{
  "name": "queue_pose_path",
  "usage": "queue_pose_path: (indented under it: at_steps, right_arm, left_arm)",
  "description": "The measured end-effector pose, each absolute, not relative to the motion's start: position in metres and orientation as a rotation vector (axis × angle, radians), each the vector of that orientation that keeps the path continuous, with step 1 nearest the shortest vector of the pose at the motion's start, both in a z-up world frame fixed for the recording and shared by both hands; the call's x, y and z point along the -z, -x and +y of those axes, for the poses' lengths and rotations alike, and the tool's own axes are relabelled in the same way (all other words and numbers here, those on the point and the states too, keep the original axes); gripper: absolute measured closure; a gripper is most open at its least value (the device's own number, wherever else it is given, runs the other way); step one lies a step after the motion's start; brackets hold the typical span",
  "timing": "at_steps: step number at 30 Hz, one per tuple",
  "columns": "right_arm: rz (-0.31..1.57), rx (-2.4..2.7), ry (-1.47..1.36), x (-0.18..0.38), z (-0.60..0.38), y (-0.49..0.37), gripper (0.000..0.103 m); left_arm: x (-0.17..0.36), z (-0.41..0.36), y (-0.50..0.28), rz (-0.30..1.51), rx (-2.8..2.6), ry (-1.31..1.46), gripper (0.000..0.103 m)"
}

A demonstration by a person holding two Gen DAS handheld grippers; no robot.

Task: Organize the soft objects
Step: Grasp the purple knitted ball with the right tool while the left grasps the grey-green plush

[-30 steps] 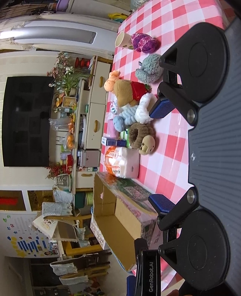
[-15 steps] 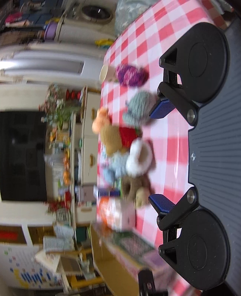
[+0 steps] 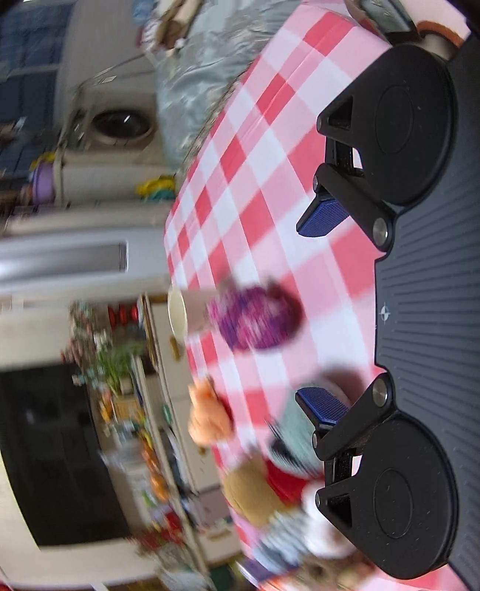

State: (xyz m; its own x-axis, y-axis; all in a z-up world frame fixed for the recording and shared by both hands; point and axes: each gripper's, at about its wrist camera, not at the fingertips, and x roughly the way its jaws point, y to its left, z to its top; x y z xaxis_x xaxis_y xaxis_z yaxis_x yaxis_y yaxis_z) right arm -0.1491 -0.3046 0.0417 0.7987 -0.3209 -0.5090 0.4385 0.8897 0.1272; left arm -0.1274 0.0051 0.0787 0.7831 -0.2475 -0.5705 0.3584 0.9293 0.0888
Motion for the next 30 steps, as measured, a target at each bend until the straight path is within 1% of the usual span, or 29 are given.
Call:
queue_pose_path:
  at_steps: [5,12,18,25,27,29,30]
  right_arm:
    - [0.491,0.386,-0.351,-0.041,-0.351,0.138,0.000]
    - [0.523,0.257,-0.435,-0.040,-0.376,0.097,0.000]
    - [0.567,0.242,-0.377,-0.036,-0.375,0.081,0.000]
    - [0.613,0.251,-0.369,-0.027,-0.377,0.056,0.000]
    - [0.622,0.263,-0.357,-0.024,-0.377,0.049,0.000]
    - [0.619,0.253,-0.366,-0.025,-0.376,0.052,0.000]
    - [0.618,0.254,-0.361,-0.025,-0.375,0.049,0.003]
  left_arm:
    - [-0.062,-0.050,0.103,0.594,0.450,-0.262,0.001]
    - [-0.038,-0.111,0.062,0.591,0.556,-0.304,0.001]
    - [-0.027,-0.135,0.025,0.596,0.573,-0.254,0.001]
    - [-0.022,-0.142,0.003,0.626,0.577,-0.186,0.001]
    - [-0.019,-0.142,-0.001,0.643,0.569,-0.169,0.009]
    - [-0.017,-0.141,-0.004,0.664,0.573,-0.157,0.012]
    - [-0.016,-0.141,-0.005,0.673,0.577,-0.155,0.014]
